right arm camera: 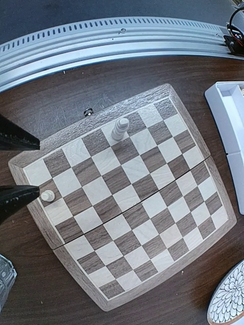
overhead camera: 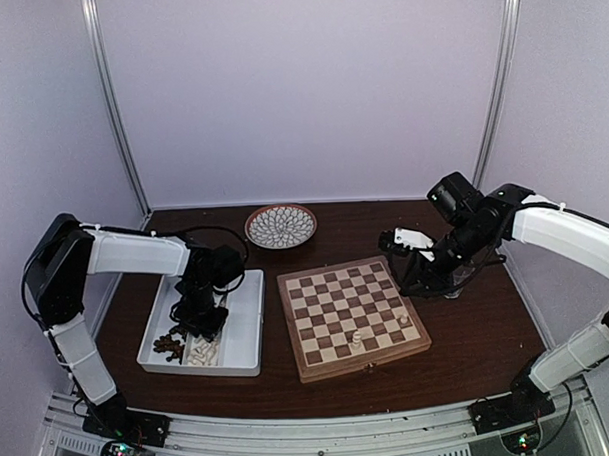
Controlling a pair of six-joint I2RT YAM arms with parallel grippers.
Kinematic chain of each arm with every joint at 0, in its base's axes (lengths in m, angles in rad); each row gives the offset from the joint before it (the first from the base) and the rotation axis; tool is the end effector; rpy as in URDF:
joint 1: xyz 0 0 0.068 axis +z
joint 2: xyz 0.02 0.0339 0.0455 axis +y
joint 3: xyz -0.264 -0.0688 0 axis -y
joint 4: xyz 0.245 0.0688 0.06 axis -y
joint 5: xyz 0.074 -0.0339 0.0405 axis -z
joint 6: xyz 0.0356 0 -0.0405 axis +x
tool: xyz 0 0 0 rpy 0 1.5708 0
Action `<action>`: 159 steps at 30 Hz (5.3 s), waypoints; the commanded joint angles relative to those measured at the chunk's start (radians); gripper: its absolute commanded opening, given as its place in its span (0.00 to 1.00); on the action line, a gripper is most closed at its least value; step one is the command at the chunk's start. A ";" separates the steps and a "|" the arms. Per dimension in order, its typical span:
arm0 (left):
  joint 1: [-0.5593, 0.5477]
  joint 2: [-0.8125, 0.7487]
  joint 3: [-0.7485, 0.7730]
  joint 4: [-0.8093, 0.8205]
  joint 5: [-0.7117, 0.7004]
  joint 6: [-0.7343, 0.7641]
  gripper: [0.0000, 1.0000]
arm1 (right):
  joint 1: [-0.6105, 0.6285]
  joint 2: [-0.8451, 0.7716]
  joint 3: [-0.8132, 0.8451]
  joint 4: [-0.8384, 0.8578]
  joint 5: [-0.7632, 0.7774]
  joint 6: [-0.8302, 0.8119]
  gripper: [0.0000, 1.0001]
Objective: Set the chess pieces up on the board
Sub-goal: Pick up the chess pile from the storage box, then pick up the bishop from the chess pile.
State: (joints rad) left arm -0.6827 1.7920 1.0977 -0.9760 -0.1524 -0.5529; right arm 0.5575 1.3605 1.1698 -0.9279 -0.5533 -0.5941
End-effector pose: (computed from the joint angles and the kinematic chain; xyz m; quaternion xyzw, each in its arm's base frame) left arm 0.2313 -0.1811 0.1518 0.0684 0.9935 0.0907 0.0036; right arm 0.2128 0.1547 0.2904 -0.5618 0.7530 0.2622 0.2205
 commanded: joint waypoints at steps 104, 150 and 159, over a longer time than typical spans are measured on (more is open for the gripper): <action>0.259 -0.582 -0.333 1.043 1.479 -0.200 0.04 | 0.260 0.835 0.619 1.747 -0.956 1.569 0.24; 0.261 -0.600 -0.283 0.933 1.444 -0.121 0.04 | 0.265 0.816 0.588 1.680 -0.960 1.601 0.05; 0.271 -0.632 -0.244 0.618 1.311 0.065 0.03 | 0.182 0.715 0.585 1.126 -0.883 1.184 0.03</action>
State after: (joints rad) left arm -0.4259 1.1881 0.7971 -0.1574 1.2598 -0.6334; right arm 0.7918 2.1857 1.7420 0.5198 -1.4857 0.8497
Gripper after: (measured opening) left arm 0.262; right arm 0.144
